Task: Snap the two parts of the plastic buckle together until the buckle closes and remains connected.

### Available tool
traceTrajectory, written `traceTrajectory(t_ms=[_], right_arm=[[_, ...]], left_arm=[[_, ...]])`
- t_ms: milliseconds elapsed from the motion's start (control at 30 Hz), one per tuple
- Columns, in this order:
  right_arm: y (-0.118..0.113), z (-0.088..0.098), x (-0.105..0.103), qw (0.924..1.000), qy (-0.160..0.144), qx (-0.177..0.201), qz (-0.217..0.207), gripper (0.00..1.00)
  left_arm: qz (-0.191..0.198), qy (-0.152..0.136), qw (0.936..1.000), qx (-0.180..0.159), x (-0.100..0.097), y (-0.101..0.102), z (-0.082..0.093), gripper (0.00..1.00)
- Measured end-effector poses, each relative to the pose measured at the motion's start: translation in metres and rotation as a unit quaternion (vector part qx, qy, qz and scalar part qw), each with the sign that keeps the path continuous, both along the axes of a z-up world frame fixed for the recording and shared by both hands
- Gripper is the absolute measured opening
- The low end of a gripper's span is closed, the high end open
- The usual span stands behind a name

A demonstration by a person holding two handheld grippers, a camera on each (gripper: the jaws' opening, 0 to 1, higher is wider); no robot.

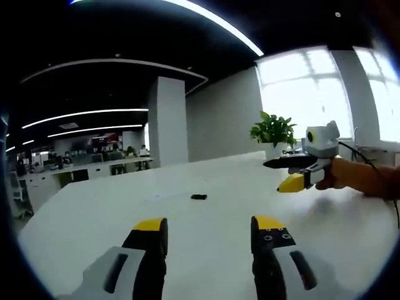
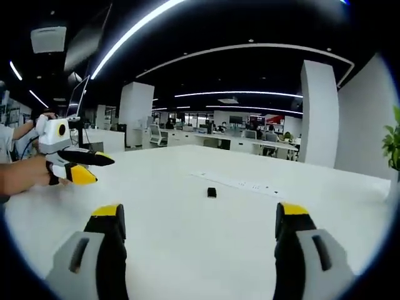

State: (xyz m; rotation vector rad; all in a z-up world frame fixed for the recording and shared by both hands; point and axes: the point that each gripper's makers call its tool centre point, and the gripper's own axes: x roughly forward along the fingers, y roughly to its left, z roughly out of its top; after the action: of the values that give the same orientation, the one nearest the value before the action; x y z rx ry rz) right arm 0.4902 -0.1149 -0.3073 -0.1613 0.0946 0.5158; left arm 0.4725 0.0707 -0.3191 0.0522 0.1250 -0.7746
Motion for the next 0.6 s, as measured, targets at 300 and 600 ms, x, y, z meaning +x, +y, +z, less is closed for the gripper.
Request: traceTrajectory(t_ms=[300, 600], right_arm=[[0.004, 0.000, -0.019, 0.9999, -0.001, -0.005, 0.014, 0.99], [0.011, 0.008, -0.037, 0.9997, -0.010, 0.002, 0.021, 0.97]], left_arm=[[0.008, -0.024, 0.9995, -0.018, 0.002, 0.005, 0.009, 0.50], [0.052, -0.027, 0.9983, -0.006, 0.014, 0.018, 0.007, 0.68]])
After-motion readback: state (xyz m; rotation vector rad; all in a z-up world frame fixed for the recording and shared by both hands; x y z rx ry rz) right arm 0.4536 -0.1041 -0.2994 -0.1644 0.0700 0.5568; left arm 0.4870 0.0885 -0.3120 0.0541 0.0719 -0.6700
